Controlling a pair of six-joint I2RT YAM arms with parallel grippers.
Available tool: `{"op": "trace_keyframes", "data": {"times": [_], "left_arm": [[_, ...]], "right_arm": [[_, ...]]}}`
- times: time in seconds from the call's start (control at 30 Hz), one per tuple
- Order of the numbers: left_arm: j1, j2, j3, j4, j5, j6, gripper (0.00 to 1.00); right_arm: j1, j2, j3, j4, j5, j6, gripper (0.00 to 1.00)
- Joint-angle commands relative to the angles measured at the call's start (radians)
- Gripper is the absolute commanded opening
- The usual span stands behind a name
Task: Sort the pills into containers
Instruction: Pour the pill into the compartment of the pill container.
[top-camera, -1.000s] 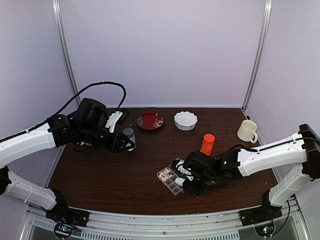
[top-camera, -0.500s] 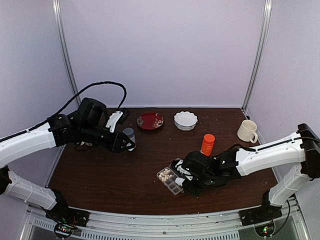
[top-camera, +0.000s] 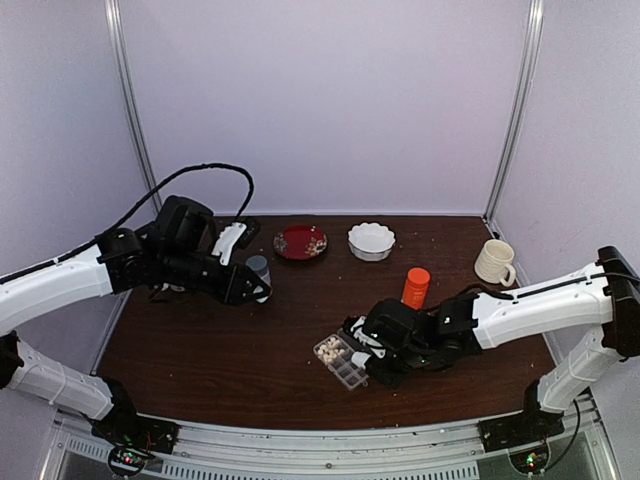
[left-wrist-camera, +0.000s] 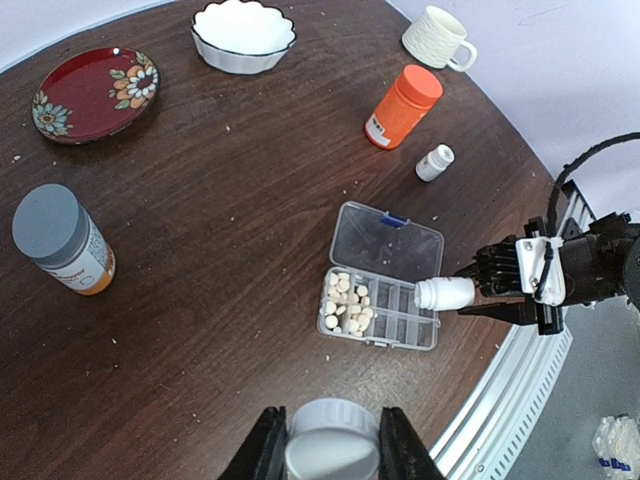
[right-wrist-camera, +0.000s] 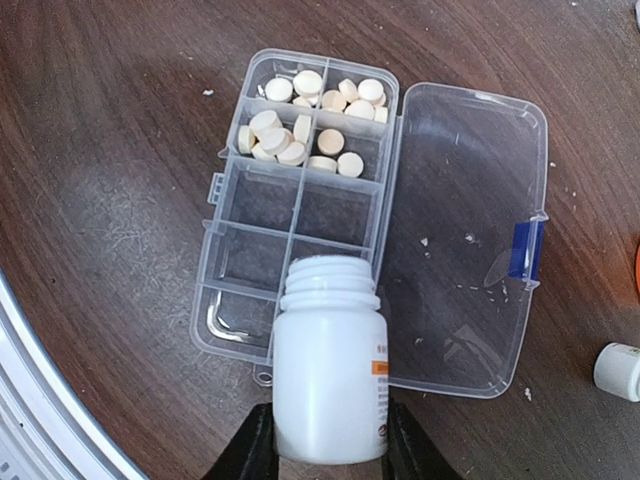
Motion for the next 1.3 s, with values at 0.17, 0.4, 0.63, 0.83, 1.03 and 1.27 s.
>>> {"op": "trace_keyframes", "data": {"times": [0.17,0.4,0.63,0.83,1.03,1.27], "left_arm": [[0.004,0.008,0.02,0.015,0.014,0.005,0.0],[0.003,0.014,0.02,0.015,0.017,0.001,0.0],[0.002,0.012,0.02,0.015,0.019,0.004,0.0],[0.002,0.017,0.023,0.015,0.02,0.004,0.0],[0.002,0.018,0.027,0.014,0.023,0.004,0.0],[0.002,0.02,0.031,0.015,0.025,0.001,0.0]], "right_arm": [[0.002,0.019,0.077,-0.106,0.034,0.008,0.0],[0.001,0.029,0.078,-0.115,0.037,0.021,0.0],[0.001,0.008,0.051,-0.056,0.009,0.031,0.0],[0.0,0.049,0.087,-0.122,0.04,0.025,0.0],[0.0,-0.01,0.034,-0.033,0.003,0.036,0.0],[0.001,0.028,0.074,-0.102,0.032,0.033,0.0]]}}
